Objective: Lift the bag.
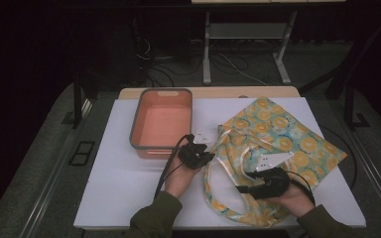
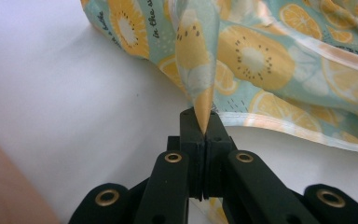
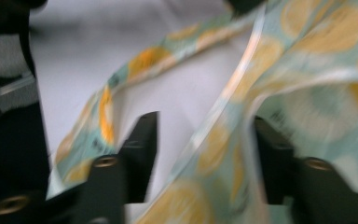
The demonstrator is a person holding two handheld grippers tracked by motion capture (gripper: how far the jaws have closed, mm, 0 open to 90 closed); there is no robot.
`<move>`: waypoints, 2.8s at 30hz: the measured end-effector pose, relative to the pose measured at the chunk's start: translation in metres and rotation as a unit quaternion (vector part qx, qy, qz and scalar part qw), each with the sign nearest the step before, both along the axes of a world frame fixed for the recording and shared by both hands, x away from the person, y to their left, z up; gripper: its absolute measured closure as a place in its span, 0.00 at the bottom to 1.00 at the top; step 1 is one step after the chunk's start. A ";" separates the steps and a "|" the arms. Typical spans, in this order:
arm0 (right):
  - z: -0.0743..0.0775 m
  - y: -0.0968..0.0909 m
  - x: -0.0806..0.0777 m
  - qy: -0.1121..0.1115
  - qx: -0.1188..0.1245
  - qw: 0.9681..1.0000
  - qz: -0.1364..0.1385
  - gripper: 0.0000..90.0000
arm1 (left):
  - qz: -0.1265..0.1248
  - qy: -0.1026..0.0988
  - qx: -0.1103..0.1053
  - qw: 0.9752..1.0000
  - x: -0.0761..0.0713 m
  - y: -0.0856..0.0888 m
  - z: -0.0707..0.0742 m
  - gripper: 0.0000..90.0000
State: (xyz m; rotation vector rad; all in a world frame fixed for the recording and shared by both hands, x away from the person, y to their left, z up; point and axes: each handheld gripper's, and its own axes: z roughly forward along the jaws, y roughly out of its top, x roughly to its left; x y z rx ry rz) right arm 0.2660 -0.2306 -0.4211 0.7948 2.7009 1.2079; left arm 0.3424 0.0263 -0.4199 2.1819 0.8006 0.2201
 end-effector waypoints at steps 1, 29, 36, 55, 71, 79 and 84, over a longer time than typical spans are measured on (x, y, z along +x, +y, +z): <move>-0.002 0.000 -0.005 -0.004 -0.015 1.000 -0.004 0.41 | 0.002 0.001 -0.001 1.000 -0.001 0.002 0.001 0.99; 0.008 -0.032 0.013 -0.096 -0.024 0.992 -0.080 0.99 | 0.013 -0.008 -0.093 0.996 -0.008 0.030 0.022 0.99; 0.033 -0.047 0.026 -0.144 0.022 0.983 -0.116 0.99 | 0.002 -0.044 -0.124 0.991 -0.014 0.026 0.047 0.99; 0.074 -0.075 0.058 -0.177 0.068 0.967 -0.170 0.99 | 0.003 -0.088 -0.171 0.981 0.003 0.004 0.076 0.99; 0.016 -0.098 0.116 -0.089 0.012 0.965 -0.245 0.99 | 0.056 -0.038 -0.089 0.994 0.047 -0.056 0.028 0.99; 0.017 -0.102 0.114 -0.044 0.060 0.971 -0.227 0.78 | 0.052 -0.031 -0.079 0.995 0.042 -0.048 0.026 0.77; 0.033 -0.109 0.105 -0.031 0.107 0.972 -0.208 0.50 | 0.034 -0.032 -0.082 0.996 0.032 -0.041 0.036 0.54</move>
